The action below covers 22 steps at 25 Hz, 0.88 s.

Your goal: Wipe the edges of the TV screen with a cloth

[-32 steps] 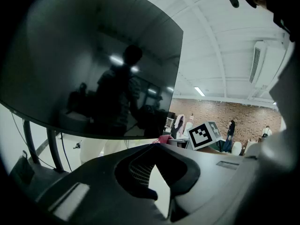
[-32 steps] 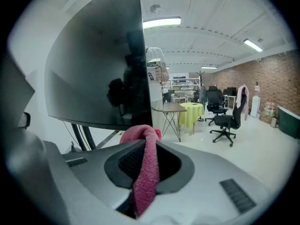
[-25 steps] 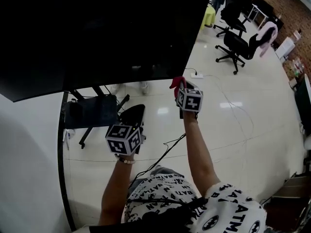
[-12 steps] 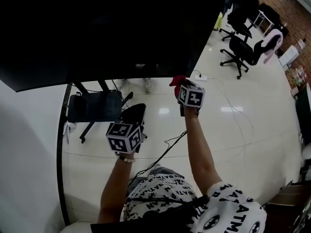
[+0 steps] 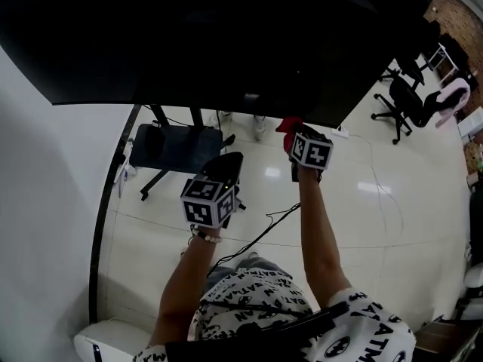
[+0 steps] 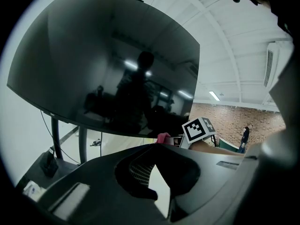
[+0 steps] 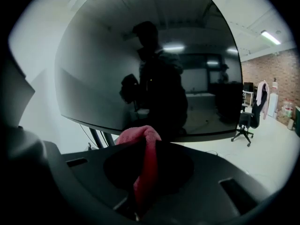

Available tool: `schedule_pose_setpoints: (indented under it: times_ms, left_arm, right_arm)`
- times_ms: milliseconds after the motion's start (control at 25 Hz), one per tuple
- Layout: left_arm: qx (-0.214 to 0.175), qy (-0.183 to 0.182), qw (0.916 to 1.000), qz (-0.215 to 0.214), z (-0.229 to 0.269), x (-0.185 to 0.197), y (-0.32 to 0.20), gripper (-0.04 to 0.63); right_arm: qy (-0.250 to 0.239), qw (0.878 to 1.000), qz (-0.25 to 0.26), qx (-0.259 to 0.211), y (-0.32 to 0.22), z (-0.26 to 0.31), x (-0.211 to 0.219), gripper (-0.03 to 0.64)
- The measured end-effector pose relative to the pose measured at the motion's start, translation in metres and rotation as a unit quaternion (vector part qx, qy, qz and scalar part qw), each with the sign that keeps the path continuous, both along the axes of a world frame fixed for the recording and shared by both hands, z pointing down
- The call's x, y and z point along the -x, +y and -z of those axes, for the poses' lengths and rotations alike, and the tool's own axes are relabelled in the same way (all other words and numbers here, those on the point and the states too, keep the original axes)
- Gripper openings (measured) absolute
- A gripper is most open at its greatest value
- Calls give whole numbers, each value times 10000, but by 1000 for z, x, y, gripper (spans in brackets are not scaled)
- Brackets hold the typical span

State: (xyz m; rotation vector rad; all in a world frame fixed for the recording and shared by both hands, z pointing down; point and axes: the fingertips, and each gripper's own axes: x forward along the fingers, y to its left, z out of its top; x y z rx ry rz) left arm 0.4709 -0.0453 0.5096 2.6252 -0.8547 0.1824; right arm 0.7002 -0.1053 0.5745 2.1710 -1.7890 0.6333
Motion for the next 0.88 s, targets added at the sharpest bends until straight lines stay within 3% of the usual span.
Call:
schedule_pose_setpoints:
  times_ms: [440, 880]
  left_arm:
    - [8, -88, 9993, 359, -1, 87, -43, 5]
    - [66, -263, 9992, 299, -14, 174, -87, 6]
  right_arm:
    - [-59, 9995, 296, 87, -45, -1, 95, 54]
    - [163, 9997, 81, 144, -81, 8, 171, 54]
